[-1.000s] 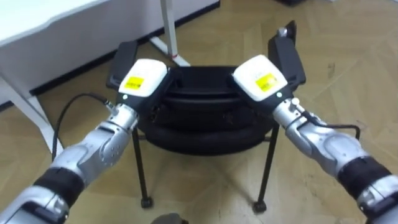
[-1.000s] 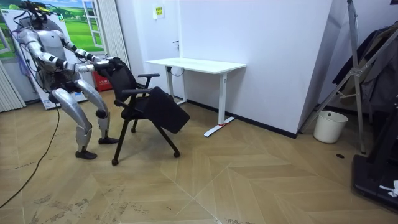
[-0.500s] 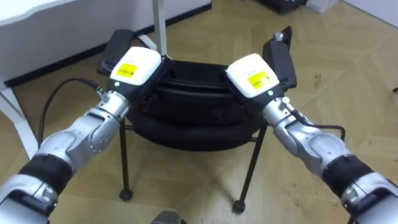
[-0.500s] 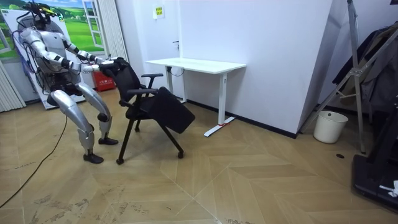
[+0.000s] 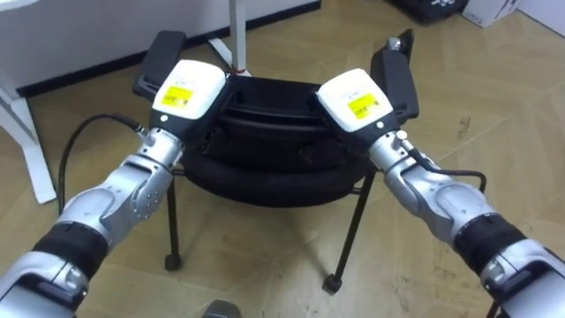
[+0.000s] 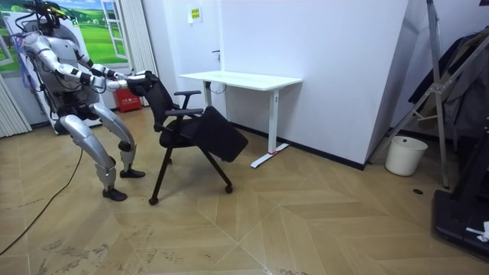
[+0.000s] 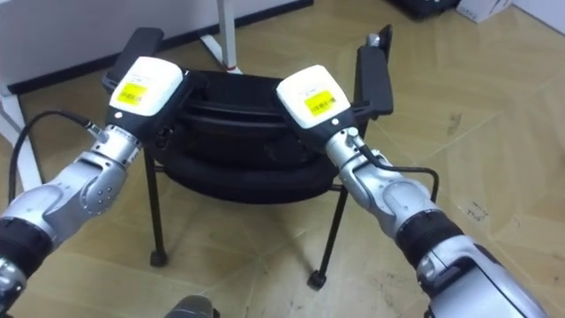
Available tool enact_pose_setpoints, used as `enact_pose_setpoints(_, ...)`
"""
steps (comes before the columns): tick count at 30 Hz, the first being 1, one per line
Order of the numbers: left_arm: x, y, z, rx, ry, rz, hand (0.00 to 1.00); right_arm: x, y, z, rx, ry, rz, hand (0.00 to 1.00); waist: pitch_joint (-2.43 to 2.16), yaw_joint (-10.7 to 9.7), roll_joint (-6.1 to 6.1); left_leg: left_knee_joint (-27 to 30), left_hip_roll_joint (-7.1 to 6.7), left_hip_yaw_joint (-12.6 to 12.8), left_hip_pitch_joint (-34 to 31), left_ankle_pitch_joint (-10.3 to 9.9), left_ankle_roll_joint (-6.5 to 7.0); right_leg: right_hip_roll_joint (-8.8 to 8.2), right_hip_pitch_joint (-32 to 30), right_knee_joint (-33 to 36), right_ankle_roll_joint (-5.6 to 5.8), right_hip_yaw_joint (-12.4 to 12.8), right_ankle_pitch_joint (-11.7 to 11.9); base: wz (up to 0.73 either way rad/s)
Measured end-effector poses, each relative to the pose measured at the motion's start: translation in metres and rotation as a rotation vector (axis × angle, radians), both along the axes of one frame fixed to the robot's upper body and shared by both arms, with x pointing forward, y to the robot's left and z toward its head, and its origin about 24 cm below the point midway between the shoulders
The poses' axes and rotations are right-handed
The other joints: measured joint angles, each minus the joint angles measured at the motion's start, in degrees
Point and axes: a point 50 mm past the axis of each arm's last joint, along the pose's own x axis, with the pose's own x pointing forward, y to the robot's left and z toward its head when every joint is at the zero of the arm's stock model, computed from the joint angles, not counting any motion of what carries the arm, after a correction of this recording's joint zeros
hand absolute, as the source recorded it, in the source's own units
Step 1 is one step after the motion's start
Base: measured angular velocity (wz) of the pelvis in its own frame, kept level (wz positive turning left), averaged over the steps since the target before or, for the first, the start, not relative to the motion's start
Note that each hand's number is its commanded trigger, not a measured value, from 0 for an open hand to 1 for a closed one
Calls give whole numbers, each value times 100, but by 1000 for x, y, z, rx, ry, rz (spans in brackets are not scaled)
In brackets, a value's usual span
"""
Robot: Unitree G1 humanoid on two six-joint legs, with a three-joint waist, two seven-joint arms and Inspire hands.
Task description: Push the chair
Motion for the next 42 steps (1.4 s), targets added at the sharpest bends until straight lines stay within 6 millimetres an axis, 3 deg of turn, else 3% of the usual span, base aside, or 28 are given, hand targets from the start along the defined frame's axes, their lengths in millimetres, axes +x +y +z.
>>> enact_pose_setpoints(6,-2,5,1,-9,-22,28,100,4,7,4,0,3,6,100,24,200,-10,19,81,-48,88,3,-5,87,169,-8,-176,-93,-131,6)
enact_pose_setpoints(11,-4,6,3,-19,-42,42,100,6,8,10,-8,-10,17,100,15,243,77,276,154,-132,-72,25,20,129,281,23,-249,-327,-313,23)
enact_pose_setpoints(14,-4,2,2,-29,-43,48,100,8,4,12,-22,-14,17,100,16,229,216,1198,150,-227,-556,418,340,98,408,163,-285,-553,-528,37)
enact_pose_setpoints(15,-5,0,0,-38,-37,50,100,8,1,12,-26,-12,19,100,28,220,289,1885,92,-239,-851,780,441,44,479,293,-300,-630,-656,37)
enact_pose_setpoints(16,-7,-1,-4,-49,-25,55,100,7,1,10,-30,-4,22,100,22,187,314,2567,-63,-195,-1049,1070,426,-82,551,461,-297,-678,-801,35)
enact_pose_setpoints(18,-11,0,-9,-64,-9,64,100,6,2,9,-46,1,34,100,23,168,331,3317,-268,-19,-1220,1168,419,-223,633,620,-260,-707,-946,27)
enact_pose_setpoints(20,-13,-1,-13,-82,8,76,100,7,2,9,-61,9,40,100,33,171,406,3669,-345,76,-1307,1159,428,-253,721,641,-229,-720,-1000,16)
enact_pose_setpoints(21,-14,-2,-16,-93,16,84,100,7,1,10,-70,12,43,100,75,174,445,3589,-356,115,-1327,1131,434,-285,780,635,-206,-740,-1016,16)
enact_pose_setpoints(23,-16,-4,-20,-112,26,93,100,7,0,10,-83,11,51,100,84,154,469,3061,-377,176,-1360,1111,448,-377,795,636,-164,-755,-1036,18)
enact_pose_setpoints(25,-18,-7,-23,-127,26,97,100,7,-3,11,-102,0,58,100,79,117,447,1548,-504,262,-1233,1084,431,-563,794,599,-128,-842,-1045,29)
enact_pose_setpoints(28,-18,-9,-22,-132,18,95,100,8,-5,13,-105,-12,59,100,73,130,453,140,-543,370,-1029,1084,351,-590,787,579,-87,-883,-1054,17)
enact_pose_setpoints(32,-18,-9,-19,-132,12,96,100,8,-5,14,-101,-23,64,100,69,231,406,-251,-571,634,-835,1086,349,-632,770,493,-69,-889,-1045,1)
enact_pose_setpoints(34,-17,-8,-15,-120,2,91,100,9,-5,16,-95,-31,66,100,31,246,286,-271,-621,648,-791,1019,303,-686,676,473,-14,-892,-1033,14)
enact_pose_setpoints(41,-11,-10,0,-104,-33,75,100,13,-4,22,-81,-55,64,100,74,392,184,-434,-669,644,-728,914,377,-687,712,309,54,-924,-993,4)
enact_pose_setpoints(42,-11,-8,2,-95,-40,77,100,14,-4,24,-80,-63,66,100,94,399,149,-430,-734,611,-738,901,376,-686,721,283,86,-925,-997,9)
